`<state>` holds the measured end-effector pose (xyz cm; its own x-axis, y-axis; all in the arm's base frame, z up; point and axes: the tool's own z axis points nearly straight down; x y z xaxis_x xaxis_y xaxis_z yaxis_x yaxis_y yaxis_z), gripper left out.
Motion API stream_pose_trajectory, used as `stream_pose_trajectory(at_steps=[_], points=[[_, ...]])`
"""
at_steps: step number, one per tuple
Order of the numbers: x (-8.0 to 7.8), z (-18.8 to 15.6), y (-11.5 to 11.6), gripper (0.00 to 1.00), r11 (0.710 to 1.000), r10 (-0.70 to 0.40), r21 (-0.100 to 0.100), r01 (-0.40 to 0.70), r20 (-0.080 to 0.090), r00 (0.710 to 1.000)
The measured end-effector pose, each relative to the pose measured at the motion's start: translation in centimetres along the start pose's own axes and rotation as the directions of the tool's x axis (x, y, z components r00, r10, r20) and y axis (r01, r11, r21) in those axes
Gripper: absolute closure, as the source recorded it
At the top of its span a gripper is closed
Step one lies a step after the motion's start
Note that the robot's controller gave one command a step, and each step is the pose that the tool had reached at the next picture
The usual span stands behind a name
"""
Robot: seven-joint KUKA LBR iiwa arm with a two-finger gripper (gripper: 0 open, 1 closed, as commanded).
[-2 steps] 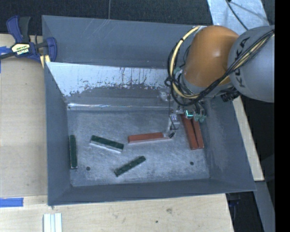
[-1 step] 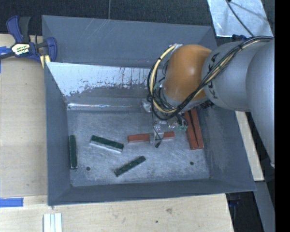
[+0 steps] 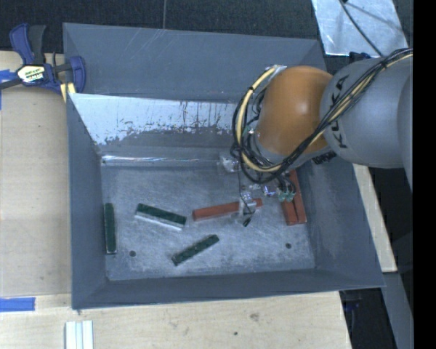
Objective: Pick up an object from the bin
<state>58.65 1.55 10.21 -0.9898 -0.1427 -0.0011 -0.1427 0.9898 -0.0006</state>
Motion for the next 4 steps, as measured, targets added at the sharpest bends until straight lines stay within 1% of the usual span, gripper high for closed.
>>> stream_pose_trajectory(at_steps=[1,2,3,4], points=[[-0.2,-0.5,2.4,0.0,0.998,-0.062,-0.001,0.062,0.003,0.998],[-0.2,3.3,2.0,0.0,1.0,-0.001,-0.001,0.001,-0.003,1.0],[-0.3,3.2,1.9,0.0,1.0,-0.001,-0.001,0.001,0.0,1.0],[-0.5,3.0,1.9,1.0,1.0,-0.001,0.0,0.001,0.005,1.0]])
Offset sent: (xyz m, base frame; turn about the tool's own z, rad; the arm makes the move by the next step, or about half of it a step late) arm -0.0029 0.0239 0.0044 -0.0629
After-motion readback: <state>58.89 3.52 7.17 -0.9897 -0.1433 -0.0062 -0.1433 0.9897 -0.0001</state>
